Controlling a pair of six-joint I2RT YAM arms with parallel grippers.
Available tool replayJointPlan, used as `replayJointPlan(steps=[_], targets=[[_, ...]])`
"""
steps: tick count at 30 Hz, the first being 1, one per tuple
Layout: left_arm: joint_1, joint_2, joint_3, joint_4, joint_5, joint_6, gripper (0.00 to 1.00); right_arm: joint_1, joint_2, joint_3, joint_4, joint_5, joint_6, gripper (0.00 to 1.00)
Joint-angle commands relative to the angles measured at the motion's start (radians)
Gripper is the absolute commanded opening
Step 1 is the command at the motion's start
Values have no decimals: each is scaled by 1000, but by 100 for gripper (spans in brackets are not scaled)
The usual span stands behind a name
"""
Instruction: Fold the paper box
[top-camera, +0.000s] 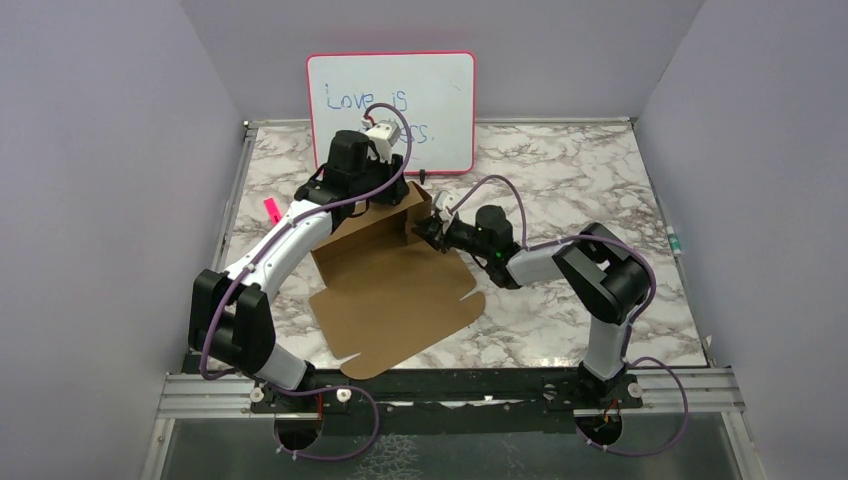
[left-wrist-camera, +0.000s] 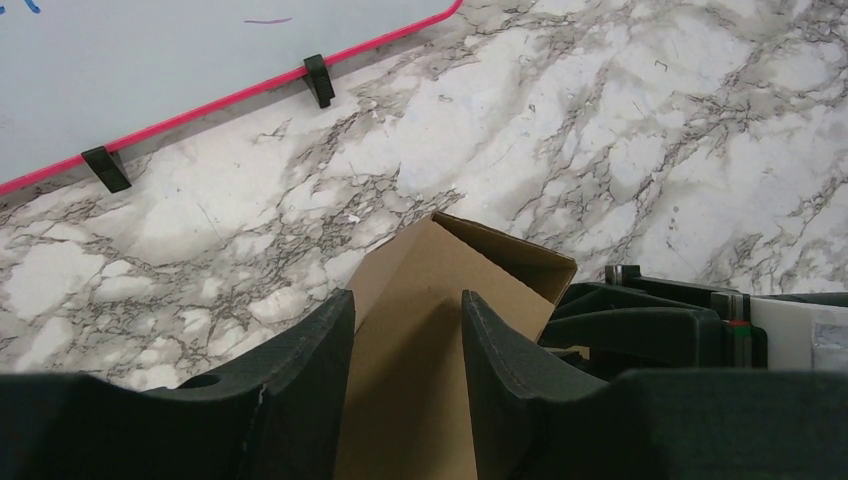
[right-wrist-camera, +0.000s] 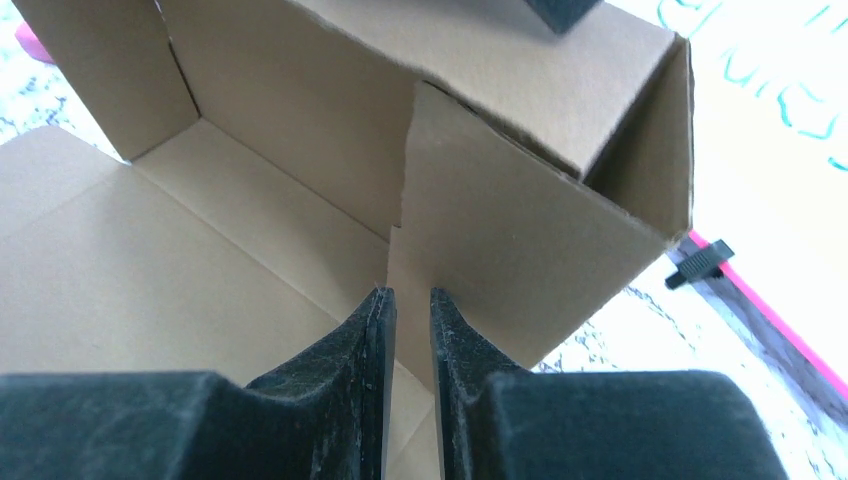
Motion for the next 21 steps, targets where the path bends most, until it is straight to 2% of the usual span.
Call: replayJointPlan(steps=[1, 12, 15, 21], targets=[[2, -1, -25, -56, 44, -20, 45, -4, -41, -43, 39, 86, -36, 25], [3, -6, -28, -56, 45, -19, 45, -14, -53, -103, 113, 206, -20, 25], [3, -5, -28, -55, 48, -20, 45, -22, -52, -108, 130, 210, -20, 30], [3, -6, -28, -55, 58, -20, 45, -26, -22, -27, 47, 86, -62, 42]])
